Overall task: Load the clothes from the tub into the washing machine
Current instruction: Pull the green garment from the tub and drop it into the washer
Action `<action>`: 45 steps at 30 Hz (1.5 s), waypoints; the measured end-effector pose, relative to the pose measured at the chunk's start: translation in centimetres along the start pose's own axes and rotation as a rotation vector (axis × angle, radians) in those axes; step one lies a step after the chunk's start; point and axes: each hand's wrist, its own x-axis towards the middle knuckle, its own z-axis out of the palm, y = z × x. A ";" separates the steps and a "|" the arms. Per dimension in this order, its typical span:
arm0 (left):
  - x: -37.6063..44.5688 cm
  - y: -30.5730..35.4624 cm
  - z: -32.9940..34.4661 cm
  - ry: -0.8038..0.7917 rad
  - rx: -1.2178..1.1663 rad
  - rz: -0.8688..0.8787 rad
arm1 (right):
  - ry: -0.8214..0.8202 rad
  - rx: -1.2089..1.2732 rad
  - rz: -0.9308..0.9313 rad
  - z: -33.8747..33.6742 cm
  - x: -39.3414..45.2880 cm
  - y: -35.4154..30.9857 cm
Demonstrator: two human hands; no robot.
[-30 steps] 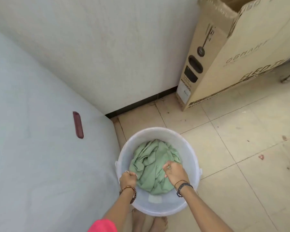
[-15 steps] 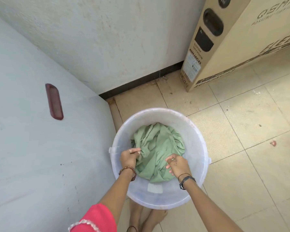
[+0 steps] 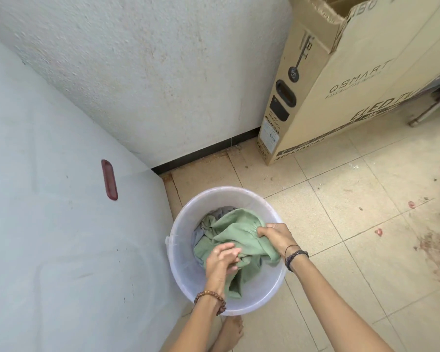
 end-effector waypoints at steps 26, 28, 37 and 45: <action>-11.0 15.2 0.2 -0.043 0.099 0.562 | 0.138 -0.762 -0.408 -3.8 -14.7 -11.7; -11.2 15.5 0.1 -0.033 0.069 0.567 | 0.241 -0.846 -0.415 -3.2 -15.3 -11.0; -11.7 14.3 -1.0 -0.048 -0.002 0.521 | 0.161 -0.636 -0.735 -1.1 -17.4 -9.1; -10.4 14.2 -1.9 0.204 0.026 0.508 | 0.112 -0.183 -0.605 -0.7 -17.4 -9.1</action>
